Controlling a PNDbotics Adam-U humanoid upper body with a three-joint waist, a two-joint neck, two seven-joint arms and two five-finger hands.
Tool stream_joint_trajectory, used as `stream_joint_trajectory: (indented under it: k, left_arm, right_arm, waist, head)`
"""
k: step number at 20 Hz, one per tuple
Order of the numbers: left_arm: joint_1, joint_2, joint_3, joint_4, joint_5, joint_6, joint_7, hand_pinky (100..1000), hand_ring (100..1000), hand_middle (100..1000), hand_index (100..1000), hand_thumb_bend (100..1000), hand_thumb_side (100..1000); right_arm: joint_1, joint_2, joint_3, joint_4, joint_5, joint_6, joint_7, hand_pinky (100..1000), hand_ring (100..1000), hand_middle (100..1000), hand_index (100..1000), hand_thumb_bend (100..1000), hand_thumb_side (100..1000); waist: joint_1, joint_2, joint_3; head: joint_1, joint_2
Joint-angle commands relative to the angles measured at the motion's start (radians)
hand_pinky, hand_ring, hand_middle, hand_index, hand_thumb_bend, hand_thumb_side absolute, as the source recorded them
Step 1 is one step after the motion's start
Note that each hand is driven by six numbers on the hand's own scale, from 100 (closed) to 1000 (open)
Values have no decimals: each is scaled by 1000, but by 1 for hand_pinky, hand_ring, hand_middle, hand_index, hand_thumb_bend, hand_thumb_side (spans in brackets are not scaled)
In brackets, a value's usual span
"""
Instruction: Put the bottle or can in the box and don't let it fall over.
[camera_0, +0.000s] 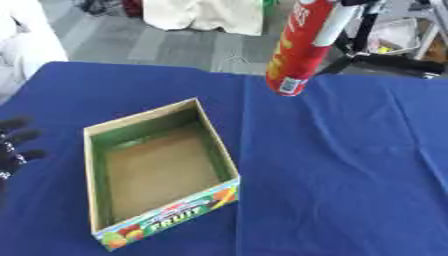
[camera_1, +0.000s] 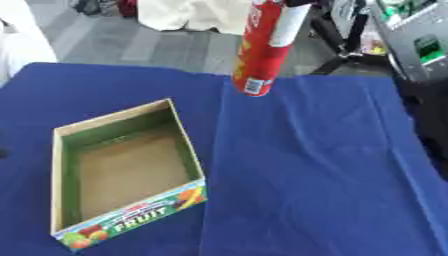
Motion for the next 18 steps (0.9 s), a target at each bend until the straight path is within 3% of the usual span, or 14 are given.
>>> stream_joint_trajectory:
  k: [1,12,13,14,18]
  left_arm:
    - [-4,28,12,-11,1,2,1,710,834,851,758,200,897]
    - [7,30,24,-5,-4,1,17,711,833,849,759,203,899]
    - [7,30,24,-5,-5,2,19,711,833,850,759,204,900]
    - [5,30,24,-5,-6,3,19,711,833,849,759,204,901]
    - [-4,27,19,-3,-5,5,16,711,833,849,758,206,904]
  right_arm:
    - [-42,36,16,-44,-5,0,23,100,120,100,111,104,100]
    - [-77,195,100,-91,33,25,92,100,120,100,113,101,100]
    - [-78,210,105,-92,37,28,92,100,120,100,115,196,100]
    - [-78,226,110,-91,41,31,92,100,120,100,115,100,100]
    - [-77,283,127,-80,67,38,80,100,120,100,118,100,100]
  waist:
    - [1,-23,5]
    - [-19,-37,44]
    - [-20,-36,49]
    - [-23,-35,56]
    - [-32,-27,88]
  head:
    - [-8,13]
    - [-36,38]
    - [-40,39]
    - [-44,39]
    - [-67,37]
